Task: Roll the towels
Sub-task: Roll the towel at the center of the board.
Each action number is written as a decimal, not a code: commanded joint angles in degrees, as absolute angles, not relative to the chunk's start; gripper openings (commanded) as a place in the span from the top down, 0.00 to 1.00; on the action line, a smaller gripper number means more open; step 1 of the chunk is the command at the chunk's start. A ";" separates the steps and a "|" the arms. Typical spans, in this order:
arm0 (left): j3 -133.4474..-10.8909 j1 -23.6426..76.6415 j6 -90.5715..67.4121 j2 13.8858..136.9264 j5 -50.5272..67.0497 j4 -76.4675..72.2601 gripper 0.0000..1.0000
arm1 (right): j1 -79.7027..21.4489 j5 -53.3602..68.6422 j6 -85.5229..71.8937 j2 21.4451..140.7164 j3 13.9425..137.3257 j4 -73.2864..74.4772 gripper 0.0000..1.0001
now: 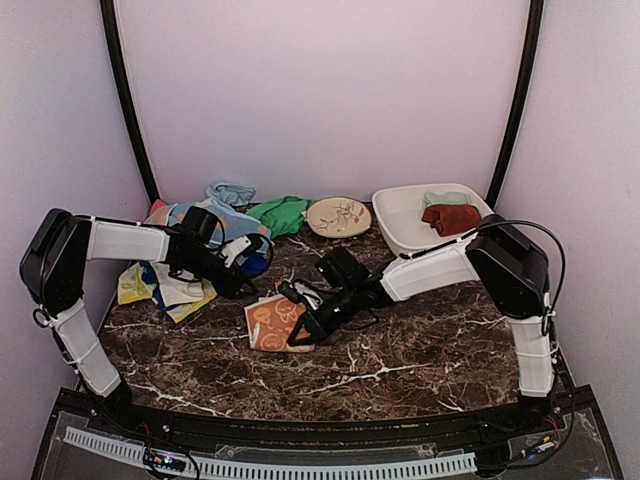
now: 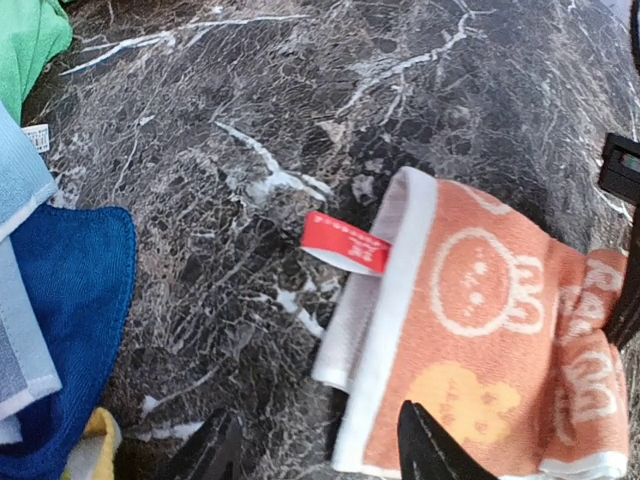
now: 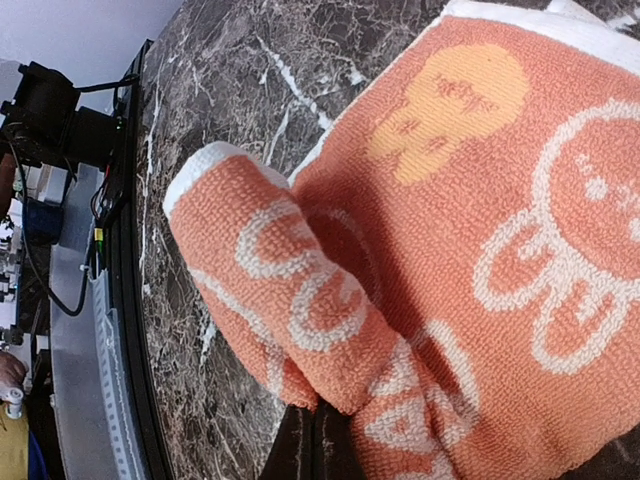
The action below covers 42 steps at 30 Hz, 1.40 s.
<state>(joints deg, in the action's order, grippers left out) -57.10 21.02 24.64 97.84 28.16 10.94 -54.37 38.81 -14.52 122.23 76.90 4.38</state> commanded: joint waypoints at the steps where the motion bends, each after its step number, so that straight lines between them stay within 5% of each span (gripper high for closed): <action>1: -61.25 21.02 21.96 102.02 27.00 17.22 0.45 | -54.32 40.07 -18.81 119.87 72.14 8.04 1.00; 15: -68.79 26.41 19.99 108.98 30.35 18.20 0.45 | -55.59 41.20 -28.86 118.82 71.04 15.00 1.00; 21: -70.40 21.55 17.42 103.90 34.18 16.74 0.40 | -55.01 43.35 -32.13 123.73 76.49 19.57 1.00; 29: -56.99 21.49 48.80 85.63 47.73 32.34 0.39 | -52.02 48.92 -38.50 127.42 78.82 16.08 1.00; 42: -51.69 42.11 49.76 86.71 28.69 22.43 0.28 | -51.59 47.89 -43.40 128.76 80.19 15.31 1.00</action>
